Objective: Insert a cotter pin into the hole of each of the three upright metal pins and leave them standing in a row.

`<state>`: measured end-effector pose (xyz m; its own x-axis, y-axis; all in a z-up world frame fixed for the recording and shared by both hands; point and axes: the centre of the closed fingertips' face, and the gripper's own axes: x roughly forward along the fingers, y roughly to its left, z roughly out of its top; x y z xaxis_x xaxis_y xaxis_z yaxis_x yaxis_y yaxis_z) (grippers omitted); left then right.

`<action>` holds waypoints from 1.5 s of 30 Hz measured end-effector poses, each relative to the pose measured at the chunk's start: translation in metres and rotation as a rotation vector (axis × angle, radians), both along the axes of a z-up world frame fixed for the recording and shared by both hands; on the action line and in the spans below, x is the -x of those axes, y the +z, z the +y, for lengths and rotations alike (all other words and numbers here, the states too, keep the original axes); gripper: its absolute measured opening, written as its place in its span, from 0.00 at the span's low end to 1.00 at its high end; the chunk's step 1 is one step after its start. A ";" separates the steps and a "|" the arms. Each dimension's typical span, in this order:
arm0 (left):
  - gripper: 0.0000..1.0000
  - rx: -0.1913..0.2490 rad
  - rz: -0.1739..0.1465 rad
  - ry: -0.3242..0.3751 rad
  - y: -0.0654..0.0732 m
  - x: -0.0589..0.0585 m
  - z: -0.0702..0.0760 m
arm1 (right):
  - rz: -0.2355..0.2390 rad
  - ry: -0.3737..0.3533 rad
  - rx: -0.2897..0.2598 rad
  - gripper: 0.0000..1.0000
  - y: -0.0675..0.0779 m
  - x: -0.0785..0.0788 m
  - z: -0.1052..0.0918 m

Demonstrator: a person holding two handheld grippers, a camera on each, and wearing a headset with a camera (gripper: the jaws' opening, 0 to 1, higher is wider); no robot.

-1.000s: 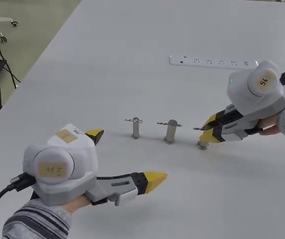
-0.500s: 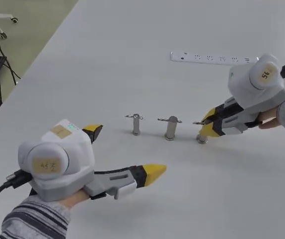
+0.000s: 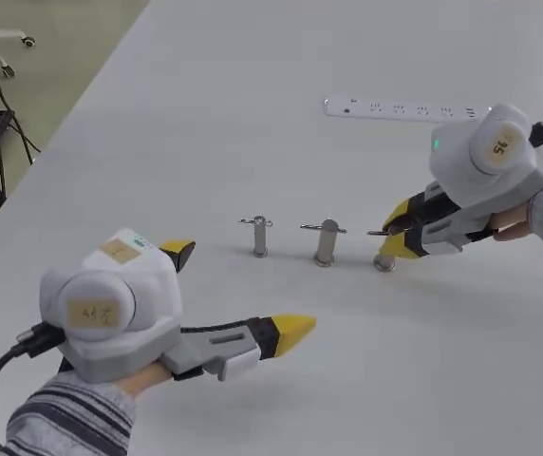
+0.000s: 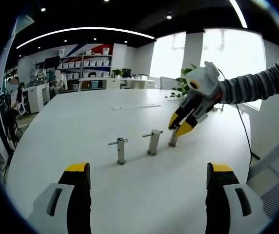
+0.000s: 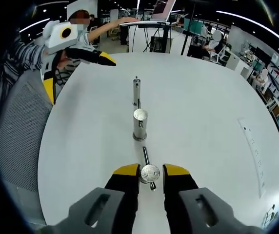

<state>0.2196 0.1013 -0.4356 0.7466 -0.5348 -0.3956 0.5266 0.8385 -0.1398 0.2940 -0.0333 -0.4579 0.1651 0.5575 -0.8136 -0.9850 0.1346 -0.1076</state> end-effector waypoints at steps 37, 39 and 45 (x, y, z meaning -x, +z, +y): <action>0.98 -0.033 -0.017 0.014 0.016 0.000 0.003 | 0.053 -0.610 -0.411 0.75 0.035 0.049 -0.019; 0.98 -0.032 -0.019 0.016 0.017 0.000 0.005 | 0.064 -0.619 -0.429 0.74 0.035 0.054 -0.017; 0.98 -0.039 -0.014 0.032 0.018 0.000 0.010 | 0.026 -0.649 -0.432 0.74 0.034 0.058 -0.019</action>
<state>0.2195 0.1112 -0.4179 0.7689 -0.4951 -0.4046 0.5012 0.8596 -0.0994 0.2359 -0.0526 -0.4241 0.5501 0.6246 -0.5543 -0.6965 0.7094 0.1080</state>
